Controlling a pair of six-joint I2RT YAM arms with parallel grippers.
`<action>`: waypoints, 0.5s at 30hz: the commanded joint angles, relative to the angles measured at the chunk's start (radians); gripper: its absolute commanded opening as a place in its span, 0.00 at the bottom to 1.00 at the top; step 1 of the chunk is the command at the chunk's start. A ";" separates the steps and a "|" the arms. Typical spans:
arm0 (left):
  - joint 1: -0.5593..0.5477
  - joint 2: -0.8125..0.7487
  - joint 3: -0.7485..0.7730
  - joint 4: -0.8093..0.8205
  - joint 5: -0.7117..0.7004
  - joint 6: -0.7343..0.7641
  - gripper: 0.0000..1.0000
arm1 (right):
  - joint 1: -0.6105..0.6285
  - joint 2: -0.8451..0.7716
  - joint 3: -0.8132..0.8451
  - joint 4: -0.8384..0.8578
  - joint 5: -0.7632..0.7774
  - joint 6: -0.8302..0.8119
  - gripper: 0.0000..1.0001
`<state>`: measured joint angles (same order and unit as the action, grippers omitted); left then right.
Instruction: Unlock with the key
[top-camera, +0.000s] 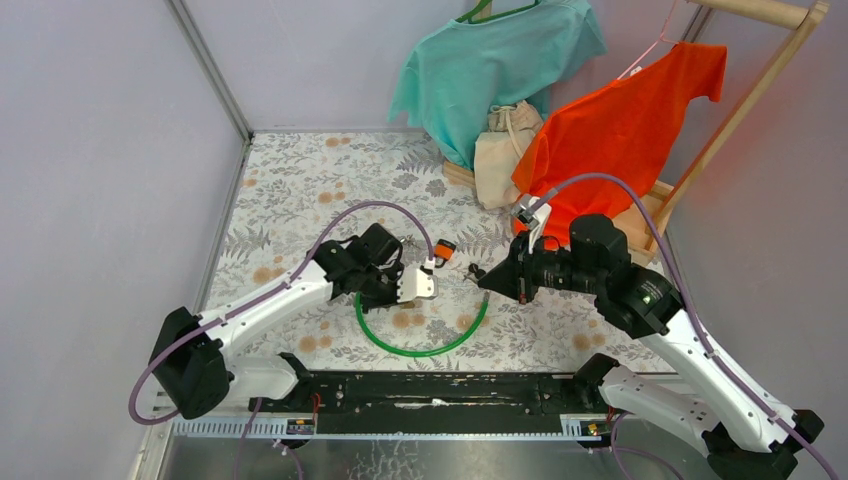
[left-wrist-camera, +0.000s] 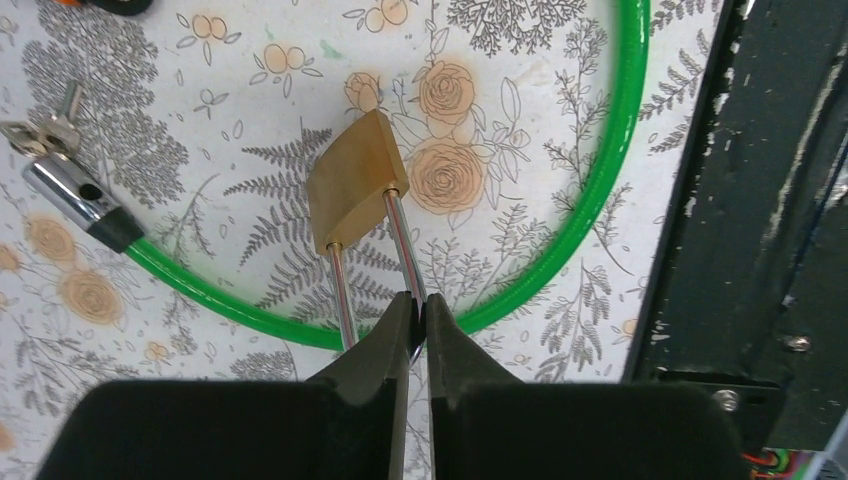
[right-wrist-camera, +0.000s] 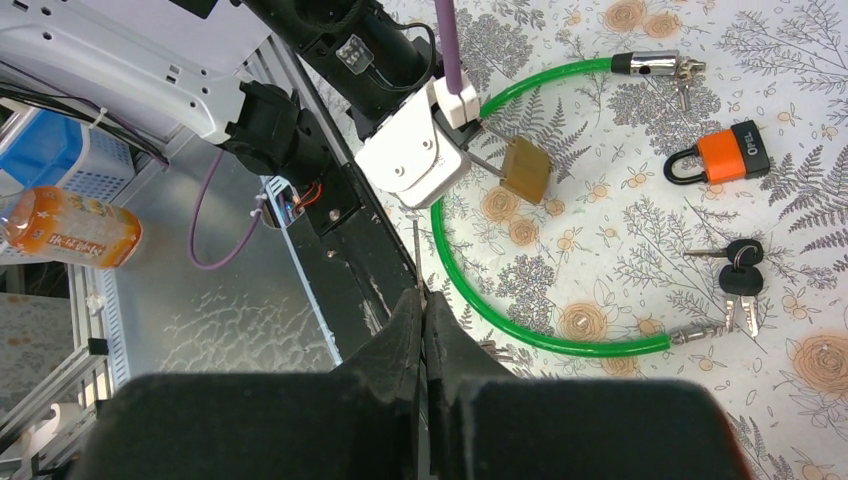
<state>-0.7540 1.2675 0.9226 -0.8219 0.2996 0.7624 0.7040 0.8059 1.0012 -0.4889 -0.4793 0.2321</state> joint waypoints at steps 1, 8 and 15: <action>-0.015 -0.009 0.061 -0.074 -0.011 -0.090 0.04 | -0.005 -0.021 0.041 0.025 0.009 0.008 0.00; -0.047 0.072 0.176 -0.169 -0.071 -0.146 0.00 | -0.004 -0.029 0.031 0.034 0.009 0.015 0.00; -0.071 0.205 0.251 -0.253 -0.117 -0.189 0.00 | -0.004 -0.038 0.019 0.035 0.017 0.016 0.00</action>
<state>-0.8116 1.4216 1.1282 -1.0042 0.2348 0.6189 0.7040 0.7868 1.0012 -0.4885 -0.4786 0.2394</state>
